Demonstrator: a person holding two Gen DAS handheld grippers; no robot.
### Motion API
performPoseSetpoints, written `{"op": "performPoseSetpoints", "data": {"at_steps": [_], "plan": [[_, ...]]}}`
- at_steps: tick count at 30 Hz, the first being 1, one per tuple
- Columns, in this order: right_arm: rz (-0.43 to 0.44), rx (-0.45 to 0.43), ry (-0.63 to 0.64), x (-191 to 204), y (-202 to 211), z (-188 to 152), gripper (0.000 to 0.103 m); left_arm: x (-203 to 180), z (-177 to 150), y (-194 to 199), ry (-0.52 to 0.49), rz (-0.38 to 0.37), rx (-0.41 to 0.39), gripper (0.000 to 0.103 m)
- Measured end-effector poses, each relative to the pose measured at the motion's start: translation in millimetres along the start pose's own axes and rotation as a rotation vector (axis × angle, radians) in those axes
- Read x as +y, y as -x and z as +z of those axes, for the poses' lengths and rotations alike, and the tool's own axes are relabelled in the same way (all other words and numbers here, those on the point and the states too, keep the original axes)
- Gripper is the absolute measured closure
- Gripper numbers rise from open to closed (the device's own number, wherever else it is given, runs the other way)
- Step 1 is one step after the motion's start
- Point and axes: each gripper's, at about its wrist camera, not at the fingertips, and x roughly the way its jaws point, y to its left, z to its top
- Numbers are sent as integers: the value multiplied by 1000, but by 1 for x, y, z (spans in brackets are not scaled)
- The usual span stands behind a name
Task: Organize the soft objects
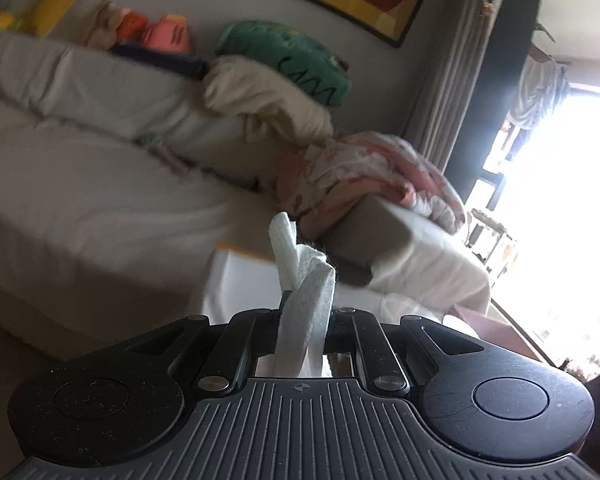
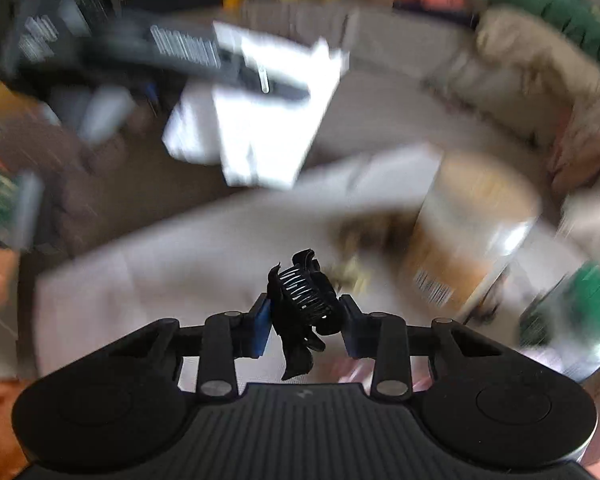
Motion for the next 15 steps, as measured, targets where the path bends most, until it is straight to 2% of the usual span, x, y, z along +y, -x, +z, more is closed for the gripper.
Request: {"op": "performPoseSetpoints", "data": {"at_steps": [2, 4, 7, 9, 11, 13, 15], "plan": [[-24, -104, -21, -12, 35, 14, 68, -17, 21, -5, -52, -12, -33, 91], [-86, -200, -59, -32, 73, 23, 68, -43, 45, -14, -110, -65, -56, 91], [-275, -304, -93, -65, 126, 19, 68, -93, 73, -37, -167, -176, -55, 91], [-404, -327, -120, -87, 151, 4, 68, -133, 84, -64, -169, -288, -12, 91], [-494, -326, -167, -108, 171, -16, 68, -169, 85, -94, -156, -372, 41, 91], [-576, -322, -212, -126, 188, -39, 68, -206, 75, -130, -132, -448, 107, 91], [-634, -315, -255, -141, 199, -61, 68, -236, 56, -168, -86, -491, 195, 91]]}}
